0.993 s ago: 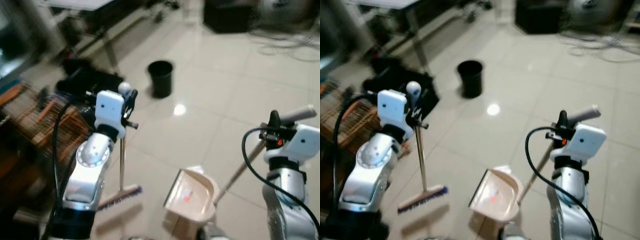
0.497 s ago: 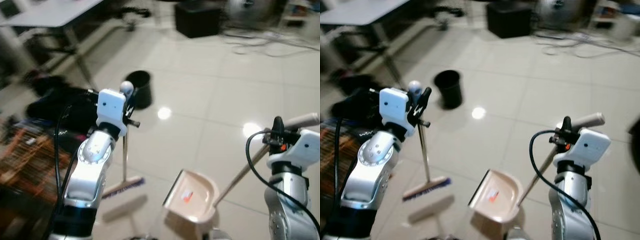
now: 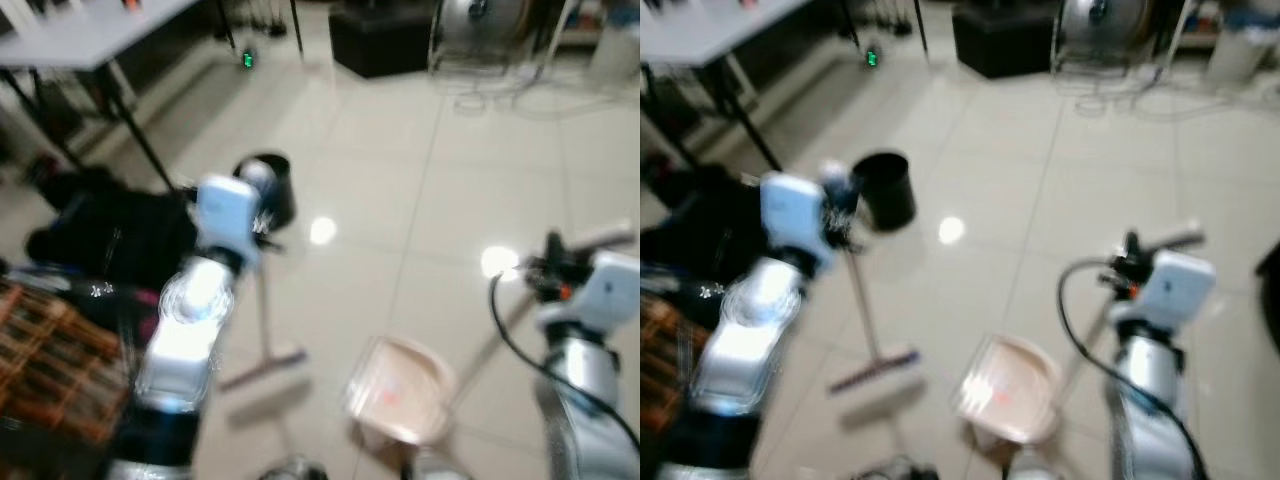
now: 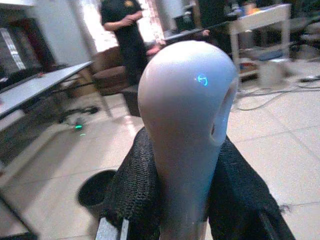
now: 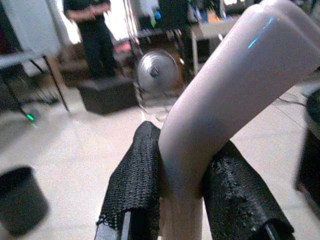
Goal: Sweep floor
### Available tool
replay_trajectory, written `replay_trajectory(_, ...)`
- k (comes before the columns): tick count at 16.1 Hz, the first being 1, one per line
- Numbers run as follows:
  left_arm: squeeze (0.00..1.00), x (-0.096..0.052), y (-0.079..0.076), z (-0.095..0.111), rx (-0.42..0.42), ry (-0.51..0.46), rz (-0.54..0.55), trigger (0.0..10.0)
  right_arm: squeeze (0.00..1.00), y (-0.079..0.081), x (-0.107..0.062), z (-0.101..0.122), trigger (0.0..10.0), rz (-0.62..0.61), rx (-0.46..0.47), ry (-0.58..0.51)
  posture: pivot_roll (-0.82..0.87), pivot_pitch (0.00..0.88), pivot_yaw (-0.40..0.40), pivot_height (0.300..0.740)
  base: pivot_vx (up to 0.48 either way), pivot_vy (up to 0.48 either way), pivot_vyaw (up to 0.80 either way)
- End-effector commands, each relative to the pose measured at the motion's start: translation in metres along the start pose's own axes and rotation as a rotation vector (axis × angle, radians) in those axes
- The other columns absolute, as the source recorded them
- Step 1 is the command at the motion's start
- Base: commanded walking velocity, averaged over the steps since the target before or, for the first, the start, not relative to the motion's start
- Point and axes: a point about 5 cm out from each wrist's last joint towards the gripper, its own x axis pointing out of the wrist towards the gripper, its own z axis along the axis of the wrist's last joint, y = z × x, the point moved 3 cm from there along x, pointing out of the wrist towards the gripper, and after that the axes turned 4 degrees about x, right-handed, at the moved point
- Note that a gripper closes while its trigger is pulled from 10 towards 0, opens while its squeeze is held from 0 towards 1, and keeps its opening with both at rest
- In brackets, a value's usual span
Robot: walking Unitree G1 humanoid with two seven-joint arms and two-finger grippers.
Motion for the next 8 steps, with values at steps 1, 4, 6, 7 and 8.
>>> replay_trajectory(1, 0.0, -0.002, 0.008, -0.003, 0.024, -0.018, 0.016, 10.0, 0.0, 0.0, 0.0, 0.0, 10.0, 0.013, -0.049, -0.022, -0.03, 0.143, 0.114, 0.74, 0.0, 0.0, 0.0)
replay_trajectory(4, 0.0, 0.013, 0.014, -0.018, -0.07, -0.018, 0.121, 10.0, 0.0, -0.003, 0.014, -0.004, 10.0, 0.058, -0.172, -0.091, -0.03, 0.216, 0.14, 0.74, 0.0, 0.0, 0.0)
replay_trajectory(6, 0.0, 0.02, 0.021, -0.022, -0.119, -0.029, 0.208, 10.0, 0.0, -0.002, 0.023, -0.002, 10.0, 0.089, -0.225, -0.126, -0.02, 0.254, 0.148, 0.74, 0.0, 0.0, 0.0)
replay_trajectory(7, 0.0, 0.023, 0.024, -0.023, -0.129, -0.059, 0.239, 10.0, 0.0, 0.0, 0.028, 0.0, 10.0, 0.12, -0.251, -0.156, -0.02, 0.286, 0.136, 0.74, 0.0, 0.0, 0.0)
replay_trajectory(8, 0.0, 0.025, 0.025, -0.026, -0.102, -0.075, 0.255, 10.0, 0.0, 0.002, 0.033, -0.003, 10.0, 0.148, -0.269, -0.168, -0.01, 0.305, 0.139, 0.74, 0.0, 0.0, 0.0)
